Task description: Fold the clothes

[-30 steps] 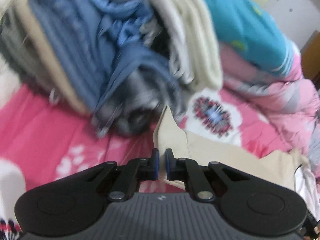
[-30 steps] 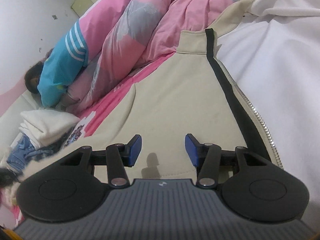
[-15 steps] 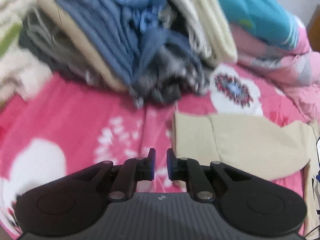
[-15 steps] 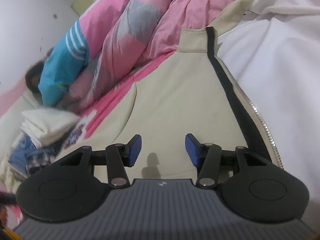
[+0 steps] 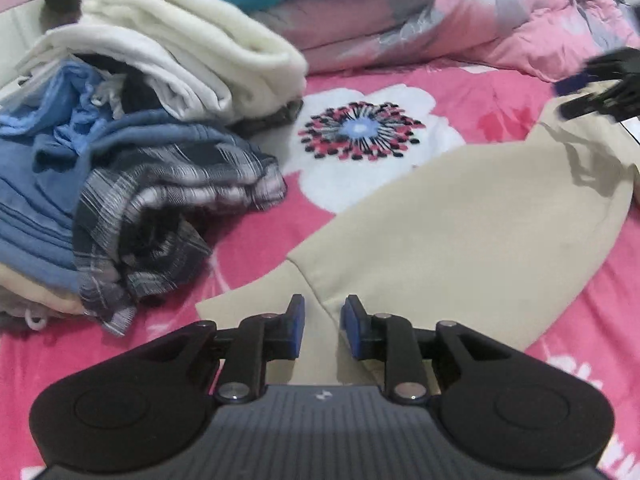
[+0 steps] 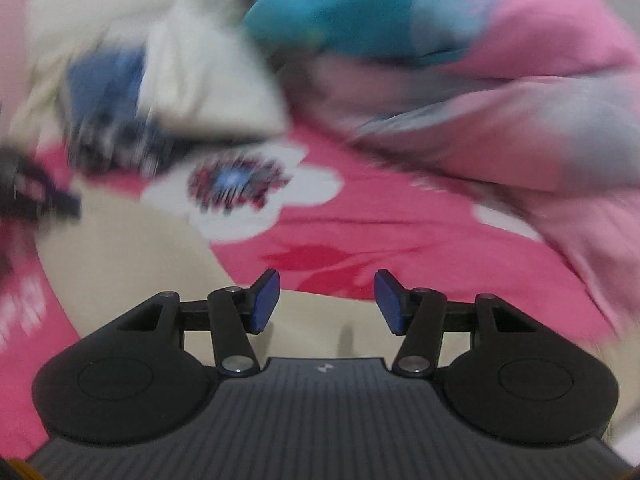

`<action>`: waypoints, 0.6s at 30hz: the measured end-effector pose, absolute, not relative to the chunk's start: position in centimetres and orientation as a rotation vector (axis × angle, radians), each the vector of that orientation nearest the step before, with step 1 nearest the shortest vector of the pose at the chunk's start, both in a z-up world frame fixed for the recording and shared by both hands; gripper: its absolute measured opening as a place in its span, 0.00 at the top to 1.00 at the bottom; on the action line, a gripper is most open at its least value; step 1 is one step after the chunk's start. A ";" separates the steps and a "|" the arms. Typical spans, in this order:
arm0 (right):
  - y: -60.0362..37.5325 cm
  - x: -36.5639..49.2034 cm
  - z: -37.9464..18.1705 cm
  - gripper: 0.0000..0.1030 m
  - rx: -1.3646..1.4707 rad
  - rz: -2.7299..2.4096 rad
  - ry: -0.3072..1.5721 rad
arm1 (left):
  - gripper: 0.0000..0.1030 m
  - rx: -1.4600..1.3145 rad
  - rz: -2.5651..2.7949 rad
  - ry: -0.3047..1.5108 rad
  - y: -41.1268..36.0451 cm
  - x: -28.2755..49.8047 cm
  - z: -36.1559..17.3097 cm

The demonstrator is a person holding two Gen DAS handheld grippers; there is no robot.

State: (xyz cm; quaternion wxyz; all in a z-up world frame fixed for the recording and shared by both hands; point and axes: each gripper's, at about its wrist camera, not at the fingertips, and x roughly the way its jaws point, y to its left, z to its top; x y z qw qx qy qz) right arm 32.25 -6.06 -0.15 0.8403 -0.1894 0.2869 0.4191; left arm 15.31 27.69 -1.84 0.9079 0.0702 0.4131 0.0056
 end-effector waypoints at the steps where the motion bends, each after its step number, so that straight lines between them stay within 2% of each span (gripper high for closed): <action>1: -4.9 33.1 -0.8 0.50 -0.463 0.927 0.623 | 0.77 0.144 0.004 0.846 27.8 15.0 -1.9; 5: -0.9 34.8 -3.0 0.50 -0.686 1.081 0.694 | 0.77 0.129 -0.022 0.842 28.3 14.9 -2.1; 12: 1.4 36.0 -4.1 0.49 -0.776 1.212 0.818 | 0.77 0.112 -0.051 0.846 29.0 15.1 -2.3; 13: 1.4 36.0 -4.0 0.51 -0.766 1.211 0.833 | 0.76 0.116 -0.050 0.844 28.9 15.1 -2.4; 14: 1.2 35.9 -3.8 0.60 -0.757 1.220 0.846 | 0.76 0.120 -0.050 0.843 28.8 15.1 -2.4; 16: 0.8 35.2 -3.9 0.68 -0.746 1.226 0.847 | 0.76 0.124 -0.047 0.840 28.7 15.1 -2.5; 18: 0.5 34.2 -4.0 0.84 -0.737 1.219 0.831 | 0.76 0.125 -0.042 0.838 28.6 15.1 -2.5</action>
